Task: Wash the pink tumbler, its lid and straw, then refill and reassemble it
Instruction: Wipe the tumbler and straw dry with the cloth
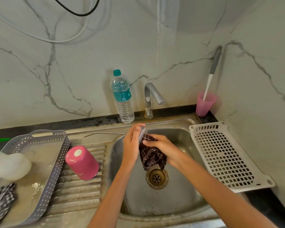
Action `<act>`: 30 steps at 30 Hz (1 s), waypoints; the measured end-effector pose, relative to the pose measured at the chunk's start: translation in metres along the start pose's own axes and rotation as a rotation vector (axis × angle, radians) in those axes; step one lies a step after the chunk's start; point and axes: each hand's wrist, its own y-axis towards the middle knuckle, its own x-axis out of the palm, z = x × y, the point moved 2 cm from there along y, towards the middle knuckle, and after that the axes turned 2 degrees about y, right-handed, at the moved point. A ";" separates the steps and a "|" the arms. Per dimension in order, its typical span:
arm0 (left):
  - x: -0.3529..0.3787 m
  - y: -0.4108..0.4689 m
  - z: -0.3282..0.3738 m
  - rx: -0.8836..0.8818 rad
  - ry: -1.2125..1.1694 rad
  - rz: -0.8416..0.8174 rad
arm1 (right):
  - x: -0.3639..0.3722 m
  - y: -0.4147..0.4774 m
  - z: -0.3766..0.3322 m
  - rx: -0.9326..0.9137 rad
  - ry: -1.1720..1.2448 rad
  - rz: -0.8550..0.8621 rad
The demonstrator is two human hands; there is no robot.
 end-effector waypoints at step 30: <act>-0.011 -0.007 -0.050 -0.701 -0.431 0.049 | -0.008 -0.008 0.013 -0.481 -0.437 0.562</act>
